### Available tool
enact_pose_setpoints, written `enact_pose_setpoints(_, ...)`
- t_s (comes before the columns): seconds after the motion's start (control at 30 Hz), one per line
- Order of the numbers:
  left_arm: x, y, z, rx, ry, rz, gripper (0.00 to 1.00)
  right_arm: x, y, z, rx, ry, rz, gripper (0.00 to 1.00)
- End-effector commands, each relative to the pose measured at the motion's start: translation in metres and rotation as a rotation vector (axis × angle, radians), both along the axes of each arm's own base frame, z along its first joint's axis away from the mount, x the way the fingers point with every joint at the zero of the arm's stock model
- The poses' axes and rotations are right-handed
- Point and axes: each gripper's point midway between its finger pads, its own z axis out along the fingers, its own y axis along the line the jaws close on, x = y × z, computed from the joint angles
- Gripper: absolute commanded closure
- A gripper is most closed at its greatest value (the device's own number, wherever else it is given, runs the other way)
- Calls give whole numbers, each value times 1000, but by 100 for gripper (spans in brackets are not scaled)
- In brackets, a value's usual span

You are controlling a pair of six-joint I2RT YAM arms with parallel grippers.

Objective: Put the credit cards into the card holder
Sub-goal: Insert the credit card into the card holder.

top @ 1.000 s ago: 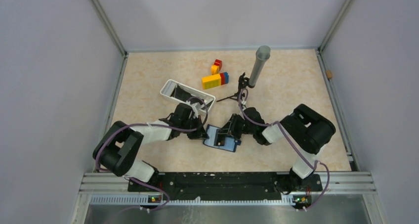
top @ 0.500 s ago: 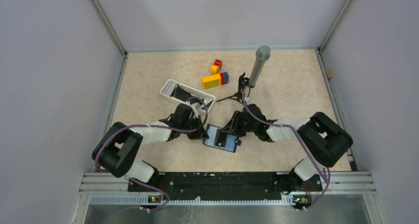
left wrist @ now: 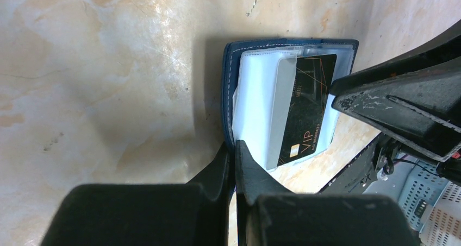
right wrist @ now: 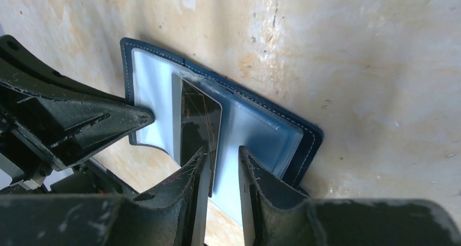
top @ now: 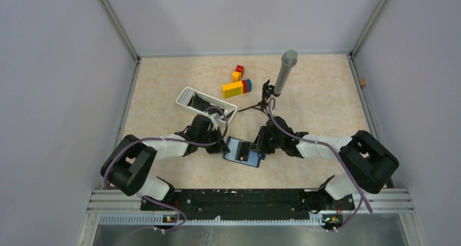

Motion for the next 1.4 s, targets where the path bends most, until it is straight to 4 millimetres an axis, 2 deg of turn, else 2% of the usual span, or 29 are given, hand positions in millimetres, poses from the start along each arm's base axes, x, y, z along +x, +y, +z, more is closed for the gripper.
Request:
enact_pose_setpoints(0.0, 0, 7, -4, 29, -19, 11, 100, -15, 6, -10, 4, 62, 34, 76)
enact_pose_setpoints(0.4, -6, -2, 1, -30, -12, -34, 100, -6, 45, -3, 64, 44, 95, 94)
enact_pose_setpoints(0.5, -6, -1, 3, -26, -18, -43, 99, -3, 49, -5, 59, 44, 95, 95)
enact_pose_setpoints(0.73, 0, 15, 8, 66, -69, -25, 62, -1, 33, -11, -16, 32, 46, 96)
enact_pose_setpoints(0.83, -1, 22, 6, 110, -57, -14, 52, -1, 31, -11, -28, 30, 45, 93)
enact_pose_setpoints(0.93, 2, 27, 8, 143, -73, 2, 48, -1, 27, -8, -43, 24, 43, 89)
enact_pose_setpoints(1.03, 4, 27, 11, 140, -92, -1, 49, -1, 24, -3, -54, 12, 41, 81)
enact_pose_setpoints(1.13, 3, 23, 12, 115, -93, -15, 56, 0, 22, 3, -53, -2, 36, 74)
enact_pose_setpoints(1.27, 2, 13, 11, 67, -78, -38, 69, -1, 22, 6, -47, -9, 36, 72)
enact_pose_setpoints(1.37, -2, 9, 10, 44, -55, -49, 73, -1, 23, 6, -47, -6, 39, 74)
